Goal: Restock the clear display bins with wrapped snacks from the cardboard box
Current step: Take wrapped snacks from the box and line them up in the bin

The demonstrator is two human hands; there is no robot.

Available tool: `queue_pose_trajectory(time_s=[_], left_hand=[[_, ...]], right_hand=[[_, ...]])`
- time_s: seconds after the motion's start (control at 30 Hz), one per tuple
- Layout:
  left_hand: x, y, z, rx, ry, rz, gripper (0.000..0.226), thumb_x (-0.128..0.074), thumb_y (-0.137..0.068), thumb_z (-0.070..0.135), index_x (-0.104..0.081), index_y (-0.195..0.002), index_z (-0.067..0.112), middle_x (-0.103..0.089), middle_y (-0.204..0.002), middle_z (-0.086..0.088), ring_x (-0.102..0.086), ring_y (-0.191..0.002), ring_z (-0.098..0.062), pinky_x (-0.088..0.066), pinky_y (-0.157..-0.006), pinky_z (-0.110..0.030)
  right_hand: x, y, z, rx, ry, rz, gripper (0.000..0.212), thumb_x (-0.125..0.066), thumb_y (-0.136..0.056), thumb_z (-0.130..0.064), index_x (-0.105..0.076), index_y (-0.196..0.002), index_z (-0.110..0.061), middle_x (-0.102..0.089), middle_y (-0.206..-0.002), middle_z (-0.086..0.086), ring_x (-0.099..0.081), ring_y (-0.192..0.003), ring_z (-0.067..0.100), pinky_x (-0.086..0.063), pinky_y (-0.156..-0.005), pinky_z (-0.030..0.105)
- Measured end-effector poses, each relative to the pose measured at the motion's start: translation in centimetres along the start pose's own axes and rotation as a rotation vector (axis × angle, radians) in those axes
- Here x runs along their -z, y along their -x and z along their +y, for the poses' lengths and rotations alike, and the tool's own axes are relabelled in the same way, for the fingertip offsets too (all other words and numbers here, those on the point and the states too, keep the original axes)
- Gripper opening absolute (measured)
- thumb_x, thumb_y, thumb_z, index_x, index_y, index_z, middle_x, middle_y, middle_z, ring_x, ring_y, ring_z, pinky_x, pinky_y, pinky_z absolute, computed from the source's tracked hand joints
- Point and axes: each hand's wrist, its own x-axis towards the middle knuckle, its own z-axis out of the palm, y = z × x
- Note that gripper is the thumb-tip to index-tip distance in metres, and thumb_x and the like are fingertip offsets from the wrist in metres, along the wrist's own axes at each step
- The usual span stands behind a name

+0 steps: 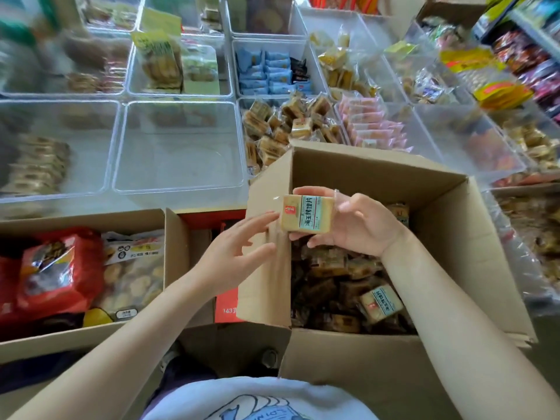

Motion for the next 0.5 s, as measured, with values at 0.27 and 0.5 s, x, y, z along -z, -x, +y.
queue_pose_trajectory(time_s=[0.27,0.5], left_hand=[[11.9,1.0,-7.1,0.071,-0.138,0.138,0.040,-0.061,-0.096,0.033,-0.059,-0.136,0.033,-0.052,-0.144,0.014,-0.058,-0.119,-0.005,-0.052,-0.098,-0.036],[29.0,4.2,-20.2,0.416,-0.400,0.275,0.032,-0.064,-0.093,0.028,-0.065,-0.126,0.024,-0.043,-0.150,-0.003,-0.054,-0.127,-0.025,-0.041,-0.108,-0.041]], right_hand=[[-7.4,-12.2,-0.9,-0.032,0.262,0.267,0.040,-0.051,-0.100,-0.023,-0.053,-0.139,-0.013,-0.064,-0.124,0.018,-0.065,-0.111,0.037,-0.056,-0.082,0.039],[-13.4,-30.5,1.8,-0.169,0.124,0.597,0.017,-0.049,-0.099,-0.025,-0.060,-0.102,-0.011,-0.066,-0.090,0.014,-0.067,-0.066,0.024,-0.044,-0.047,0.027]])
